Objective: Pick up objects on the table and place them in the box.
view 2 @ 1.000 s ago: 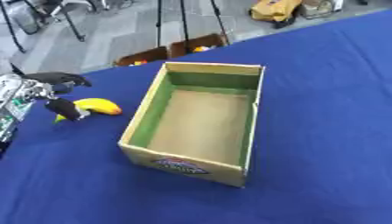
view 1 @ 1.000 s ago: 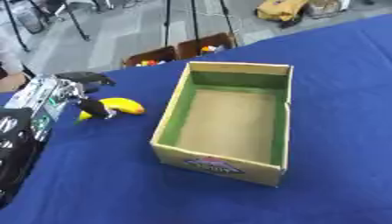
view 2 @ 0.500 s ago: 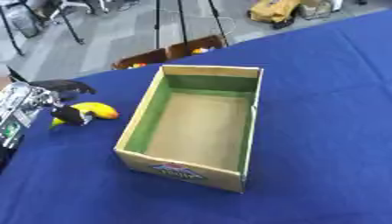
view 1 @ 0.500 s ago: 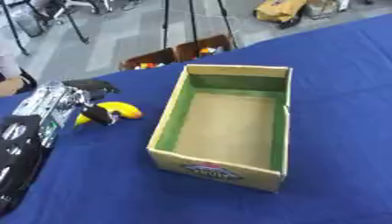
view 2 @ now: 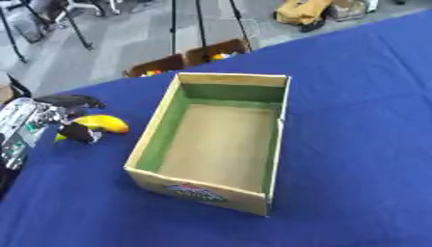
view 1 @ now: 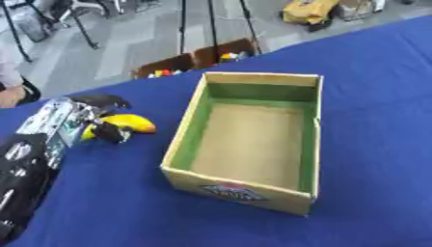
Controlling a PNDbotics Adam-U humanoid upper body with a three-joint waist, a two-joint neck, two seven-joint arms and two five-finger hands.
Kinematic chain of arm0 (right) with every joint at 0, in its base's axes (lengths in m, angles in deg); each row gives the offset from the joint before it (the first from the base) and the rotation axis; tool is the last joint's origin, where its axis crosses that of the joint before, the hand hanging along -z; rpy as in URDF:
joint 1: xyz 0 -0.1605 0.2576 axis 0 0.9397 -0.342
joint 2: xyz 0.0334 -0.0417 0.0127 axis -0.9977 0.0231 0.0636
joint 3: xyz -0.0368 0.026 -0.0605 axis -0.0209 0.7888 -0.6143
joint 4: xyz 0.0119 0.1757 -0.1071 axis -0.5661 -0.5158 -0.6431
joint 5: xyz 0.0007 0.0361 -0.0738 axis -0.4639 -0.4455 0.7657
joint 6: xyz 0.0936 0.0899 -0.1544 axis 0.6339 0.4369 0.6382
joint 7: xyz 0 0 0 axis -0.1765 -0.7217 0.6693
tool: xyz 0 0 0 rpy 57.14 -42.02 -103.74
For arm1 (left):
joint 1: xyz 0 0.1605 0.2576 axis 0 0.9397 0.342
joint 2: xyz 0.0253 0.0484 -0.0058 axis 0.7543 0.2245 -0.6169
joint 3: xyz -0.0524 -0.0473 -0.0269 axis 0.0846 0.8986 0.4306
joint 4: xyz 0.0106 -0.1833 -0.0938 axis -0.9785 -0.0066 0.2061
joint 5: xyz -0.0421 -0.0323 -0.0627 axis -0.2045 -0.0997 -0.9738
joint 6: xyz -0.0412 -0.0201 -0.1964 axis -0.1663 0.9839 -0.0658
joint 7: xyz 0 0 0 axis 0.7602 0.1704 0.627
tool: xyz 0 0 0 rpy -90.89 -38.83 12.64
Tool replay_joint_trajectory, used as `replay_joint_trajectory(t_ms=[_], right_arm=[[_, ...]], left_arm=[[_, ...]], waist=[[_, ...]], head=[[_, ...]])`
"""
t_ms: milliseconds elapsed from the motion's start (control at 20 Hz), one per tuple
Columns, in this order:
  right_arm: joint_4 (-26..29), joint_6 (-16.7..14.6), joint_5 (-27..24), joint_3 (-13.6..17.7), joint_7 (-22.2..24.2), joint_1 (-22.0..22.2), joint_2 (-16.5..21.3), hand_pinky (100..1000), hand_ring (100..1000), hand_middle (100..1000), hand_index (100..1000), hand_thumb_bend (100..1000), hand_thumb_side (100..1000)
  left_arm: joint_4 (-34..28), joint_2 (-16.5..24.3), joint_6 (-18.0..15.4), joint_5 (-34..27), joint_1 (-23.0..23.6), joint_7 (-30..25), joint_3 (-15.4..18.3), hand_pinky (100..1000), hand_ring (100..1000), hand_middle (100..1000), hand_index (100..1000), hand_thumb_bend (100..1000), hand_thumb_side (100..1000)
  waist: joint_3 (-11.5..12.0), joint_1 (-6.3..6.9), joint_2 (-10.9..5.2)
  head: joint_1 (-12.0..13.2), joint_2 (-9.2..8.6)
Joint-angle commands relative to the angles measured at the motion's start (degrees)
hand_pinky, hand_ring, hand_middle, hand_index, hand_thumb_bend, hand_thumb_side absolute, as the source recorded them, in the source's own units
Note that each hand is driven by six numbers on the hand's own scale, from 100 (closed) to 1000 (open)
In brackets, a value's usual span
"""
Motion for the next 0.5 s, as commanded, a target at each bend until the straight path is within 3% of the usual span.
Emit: replay_joint_trajectory(t_ms=[50, 500], right_arm=[[0.83, 0.20, -0.28, 0.20, -0.16, -0.71, 1.92, 712, 867, 809, 916, 100, 1000], [0.83, 0.21, -0.32, 0.05, -0.10, -1.11, 2.15, 712, 867, 808, 915, 100, 1000]], left_arm=[[-0.02, 1.75, 0.31, 0.92, -0.91, -0.45, 1.46, 1000, 1000, 1000, 1000, 100, 452], [1.00, 3.07, 1.57, 1.64, -0.87, -0.14, 2.94, 1000, 1000, 1000, 1000, 100, 441]], waist=[[0.09, -0.41, -1.03], [-0.47, -0.10, -0.30]], head=[[0.12, -0.76], [1.24, -1.59]])
